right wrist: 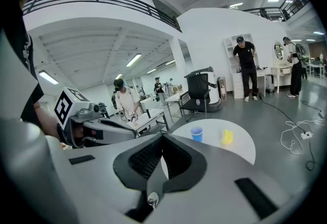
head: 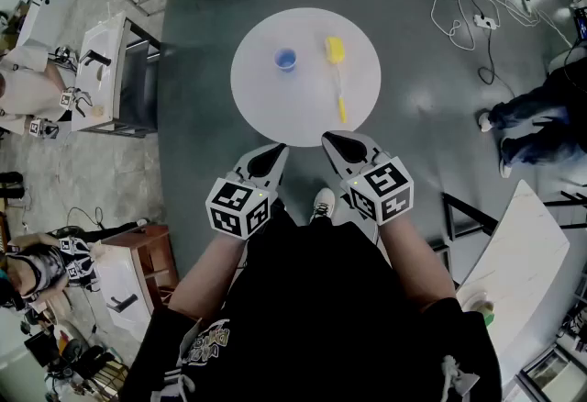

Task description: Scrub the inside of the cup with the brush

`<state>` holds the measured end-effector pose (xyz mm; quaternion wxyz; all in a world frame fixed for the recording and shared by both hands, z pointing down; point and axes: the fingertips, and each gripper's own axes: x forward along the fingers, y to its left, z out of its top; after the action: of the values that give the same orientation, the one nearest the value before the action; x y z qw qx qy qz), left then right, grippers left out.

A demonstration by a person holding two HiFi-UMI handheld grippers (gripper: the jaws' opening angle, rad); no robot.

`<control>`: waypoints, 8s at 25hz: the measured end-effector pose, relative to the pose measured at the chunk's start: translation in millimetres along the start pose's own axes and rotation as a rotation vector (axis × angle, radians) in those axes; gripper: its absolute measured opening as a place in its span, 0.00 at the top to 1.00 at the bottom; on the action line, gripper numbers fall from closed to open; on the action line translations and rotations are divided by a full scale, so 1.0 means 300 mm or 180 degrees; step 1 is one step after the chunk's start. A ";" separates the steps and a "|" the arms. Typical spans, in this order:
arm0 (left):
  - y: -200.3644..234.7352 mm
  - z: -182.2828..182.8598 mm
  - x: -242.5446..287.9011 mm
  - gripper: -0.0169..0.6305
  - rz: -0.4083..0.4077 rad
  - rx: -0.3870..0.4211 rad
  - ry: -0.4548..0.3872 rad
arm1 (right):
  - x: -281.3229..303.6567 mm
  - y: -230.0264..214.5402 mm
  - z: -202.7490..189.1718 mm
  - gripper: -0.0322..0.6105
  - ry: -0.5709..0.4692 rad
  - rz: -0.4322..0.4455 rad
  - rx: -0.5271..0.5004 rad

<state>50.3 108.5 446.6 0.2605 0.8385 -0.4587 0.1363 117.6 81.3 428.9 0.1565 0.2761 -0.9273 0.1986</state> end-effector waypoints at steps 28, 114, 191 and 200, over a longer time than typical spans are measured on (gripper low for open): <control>0.002 0.014 -0.072 0.96 0.0017 0.0076 -0.0067 | -0.007 0.060 0.019 0.91 -0.0104 -0.0028 -0.0066; 0.652 -0.041 0.369 0.74 -0.0312 0.0569 0.0387 | 0.375 -0.328 -0.030 0.92 -0.0066 -0.1359 0.0940; 0.802 -0.004 0.697 0.56 0.0237 0.1341 0.0493 | 0.567 -0.750 -0.259 0.87 0.0892 -0.1404 0.0762; 0.808 0.053 0.586 0.56 0.0282 0.1583 0.0640 | 0.559 -0.590 -0.067 0.87 0.0727 -0.1107 0.0262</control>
<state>-58.2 -130.6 591.3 0.0846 0.8381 -0.4192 0.3386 89.1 -121.1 563.3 0.2811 0.4138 -0.8330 0.2364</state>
